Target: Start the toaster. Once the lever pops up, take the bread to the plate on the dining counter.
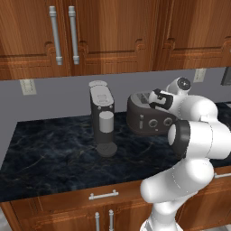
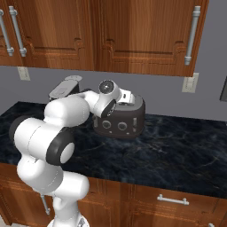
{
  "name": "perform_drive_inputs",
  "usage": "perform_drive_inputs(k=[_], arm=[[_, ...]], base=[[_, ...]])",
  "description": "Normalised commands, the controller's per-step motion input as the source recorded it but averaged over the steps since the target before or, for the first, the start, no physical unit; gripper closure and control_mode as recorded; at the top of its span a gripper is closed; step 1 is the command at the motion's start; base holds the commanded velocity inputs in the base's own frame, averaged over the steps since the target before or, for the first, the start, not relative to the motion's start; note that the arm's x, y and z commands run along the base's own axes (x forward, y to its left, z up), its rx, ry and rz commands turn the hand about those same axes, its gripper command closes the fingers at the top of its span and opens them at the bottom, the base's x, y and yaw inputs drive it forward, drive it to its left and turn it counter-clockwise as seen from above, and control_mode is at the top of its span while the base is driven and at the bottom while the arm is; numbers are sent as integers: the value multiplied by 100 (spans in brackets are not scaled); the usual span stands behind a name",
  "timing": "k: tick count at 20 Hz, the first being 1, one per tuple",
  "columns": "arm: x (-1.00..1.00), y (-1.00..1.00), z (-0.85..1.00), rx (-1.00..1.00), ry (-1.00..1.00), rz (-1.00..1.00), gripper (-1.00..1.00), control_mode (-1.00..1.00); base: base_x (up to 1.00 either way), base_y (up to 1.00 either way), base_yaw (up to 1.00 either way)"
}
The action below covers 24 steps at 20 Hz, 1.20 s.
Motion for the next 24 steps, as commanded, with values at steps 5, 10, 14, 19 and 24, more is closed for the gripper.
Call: perform_drive_inputs(k=[5,10,14,19,24], arm=[[0,0,0,0,0,0,-100,-100],[0,0,0,0,0,0,-100,-100],[0,0,0,0,0,0,-100,-100],[0,0,0,0,0,0,-100,-100],[0,0,0,0,0,0,-100,-100]], base=[[0,0,0],[0,0,0],[0,0,0],[0,0,0],[0,0,0]])
